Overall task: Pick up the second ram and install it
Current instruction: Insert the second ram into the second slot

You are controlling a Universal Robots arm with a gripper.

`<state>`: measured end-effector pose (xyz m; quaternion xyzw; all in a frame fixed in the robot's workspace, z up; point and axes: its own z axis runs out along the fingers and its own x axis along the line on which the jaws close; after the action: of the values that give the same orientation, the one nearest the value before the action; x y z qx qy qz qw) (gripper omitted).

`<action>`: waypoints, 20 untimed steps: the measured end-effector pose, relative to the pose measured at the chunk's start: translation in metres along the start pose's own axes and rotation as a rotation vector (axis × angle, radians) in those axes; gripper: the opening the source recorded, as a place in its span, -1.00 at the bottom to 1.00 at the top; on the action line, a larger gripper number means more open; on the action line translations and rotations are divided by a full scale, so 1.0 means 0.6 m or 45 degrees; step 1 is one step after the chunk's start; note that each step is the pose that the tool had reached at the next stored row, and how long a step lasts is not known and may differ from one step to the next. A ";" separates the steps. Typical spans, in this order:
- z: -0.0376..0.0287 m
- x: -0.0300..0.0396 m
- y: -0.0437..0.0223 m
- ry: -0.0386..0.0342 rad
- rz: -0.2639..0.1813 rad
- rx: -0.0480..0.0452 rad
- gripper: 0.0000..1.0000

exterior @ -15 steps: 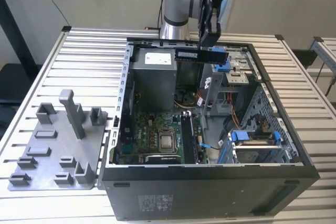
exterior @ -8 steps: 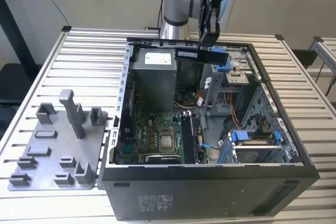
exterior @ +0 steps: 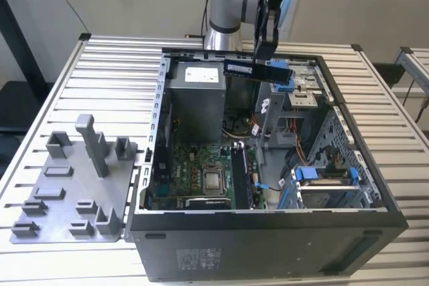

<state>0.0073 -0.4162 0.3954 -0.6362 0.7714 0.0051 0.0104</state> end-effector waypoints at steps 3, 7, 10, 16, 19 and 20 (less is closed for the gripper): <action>0.000 0.000 0.000 0.0002 0.041 0.001 -0.72; 0.000 0.000 0.000 0.0005 0.098 0.002 -0.72; 0.000 0.000 0.000 0.0008 0.141 0.003 -0.72; 0.000 0.000 0.000 0.0013 0.233 0.005 -0.72; 0.000 0.000 0.000 0.0015 0.278 0.006 -0.72; 0.000 0.000 0.000 0.0015 0.293 0.006 -0.72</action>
<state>0.0073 -0.4162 0.3953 -0.5433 0.8395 0.0040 0.0108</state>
